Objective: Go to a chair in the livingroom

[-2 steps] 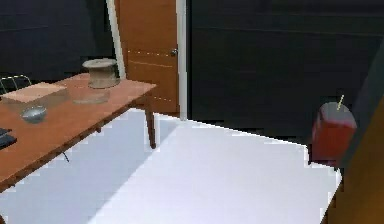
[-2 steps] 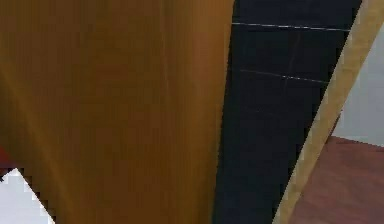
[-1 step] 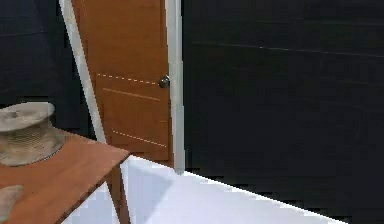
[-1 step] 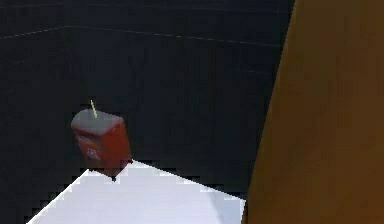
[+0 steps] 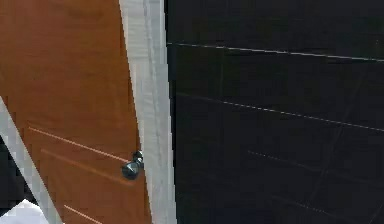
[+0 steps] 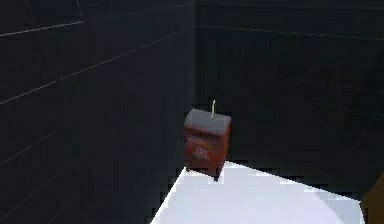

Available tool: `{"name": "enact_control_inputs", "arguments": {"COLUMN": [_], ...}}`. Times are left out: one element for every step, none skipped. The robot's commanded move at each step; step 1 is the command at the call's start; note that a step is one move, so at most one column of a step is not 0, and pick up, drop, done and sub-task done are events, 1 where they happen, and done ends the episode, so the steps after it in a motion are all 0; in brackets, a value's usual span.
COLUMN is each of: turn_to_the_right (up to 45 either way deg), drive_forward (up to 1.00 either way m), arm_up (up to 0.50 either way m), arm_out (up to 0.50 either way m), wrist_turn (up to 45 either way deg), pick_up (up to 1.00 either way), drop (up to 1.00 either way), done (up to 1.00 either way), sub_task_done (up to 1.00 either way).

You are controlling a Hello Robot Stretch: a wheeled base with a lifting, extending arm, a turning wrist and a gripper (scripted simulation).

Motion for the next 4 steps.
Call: {"name": "enact_control_inputs", "arguments": {"turn_to_the_right": [-45.0, 0.0, 21.0, 0.0], "drive_forward": [0.00, 0.05, 0.00, 0.15], "arm_up": [0.00, 0.00, 0.00, 0.00], "arm_out": [0.00, 0.00, 0.00, 0.00], "wrist_turn": [0.0, 0.0, 0.0, 0.0], "pick_up": [0.00, 0.00, 0.00, 0.00], "drop": [0.00, 0.00, 0.00, 0.00], "done": [0.00, 0.00, 0.00, 0.00], "sub_task_done": [0.00, 0.00, 0.00, 0.00]}}
